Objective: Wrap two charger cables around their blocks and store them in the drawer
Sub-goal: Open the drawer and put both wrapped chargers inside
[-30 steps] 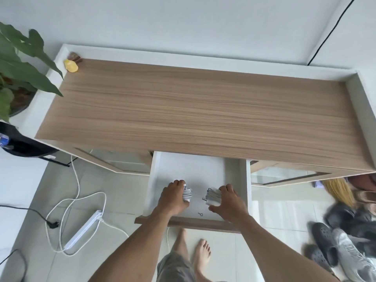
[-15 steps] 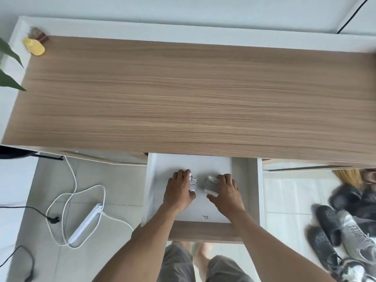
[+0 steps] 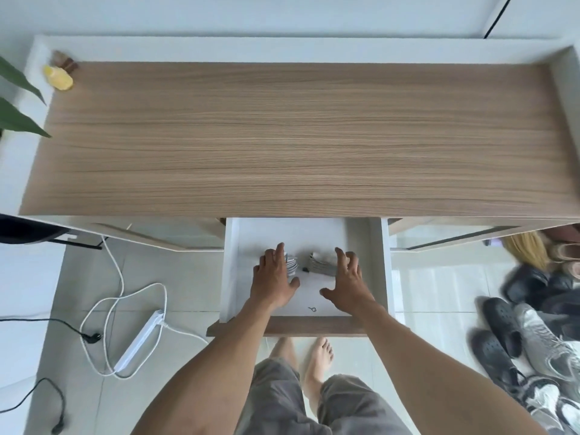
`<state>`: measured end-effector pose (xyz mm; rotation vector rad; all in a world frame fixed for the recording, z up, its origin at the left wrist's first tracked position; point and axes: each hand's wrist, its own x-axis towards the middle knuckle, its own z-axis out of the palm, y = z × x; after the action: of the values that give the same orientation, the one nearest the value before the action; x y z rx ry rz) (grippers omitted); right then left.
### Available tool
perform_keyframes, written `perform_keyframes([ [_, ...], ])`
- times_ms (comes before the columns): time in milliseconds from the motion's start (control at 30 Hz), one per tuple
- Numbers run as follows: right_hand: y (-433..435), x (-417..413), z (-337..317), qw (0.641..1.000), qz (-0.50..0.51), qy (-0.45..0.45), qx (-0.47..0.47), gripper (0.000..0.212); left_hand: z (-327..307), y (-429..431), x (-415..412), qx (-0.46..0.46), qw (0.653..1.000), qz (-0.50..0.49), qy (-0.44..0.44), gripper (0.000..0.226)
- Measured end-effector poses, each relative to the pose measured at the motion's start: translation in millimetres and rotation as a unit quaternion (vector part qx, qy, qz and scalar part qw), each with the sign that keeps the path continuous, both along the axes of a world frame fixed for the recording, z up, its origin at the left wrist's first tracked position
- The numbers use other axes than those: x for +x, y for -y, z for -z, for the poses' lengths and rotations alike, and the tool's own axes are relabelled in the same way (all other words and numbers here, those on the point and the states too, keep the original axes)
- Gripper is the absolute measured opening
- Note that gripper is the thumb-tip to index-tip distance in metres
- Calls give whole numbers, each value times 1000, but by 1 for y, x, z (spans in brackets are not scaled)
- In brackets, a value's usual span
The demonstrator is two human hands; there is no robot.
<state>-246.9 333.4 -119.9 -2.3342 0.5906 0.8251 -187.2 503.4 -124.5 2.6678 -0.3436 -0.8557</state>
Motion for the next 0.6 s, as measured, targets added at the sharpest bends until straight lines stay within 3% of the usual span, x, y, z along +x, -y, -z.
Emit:
perform_keyframes([
  [167,3,-20,-35,994,75,81,12,27,-34,-13,-20,-20,997,-77,22,42],
  [200,2,-24,-45,990,104,88,24,21,-42,-15,-26,-33,994,-105,28,32],
  [300,-4,-35,-62,977,178,94,71,25,-63,-23,-47,-64,975,-211,36,10],
  [533,-15,-65,-86,911,357,67,195,17,-78,-43,-90,-67,953,-295,-13,24],
  [600,-16,-77,-88,857,468,35,214,13,-76,-46,-102,-50,943,-315,-90,33],
])
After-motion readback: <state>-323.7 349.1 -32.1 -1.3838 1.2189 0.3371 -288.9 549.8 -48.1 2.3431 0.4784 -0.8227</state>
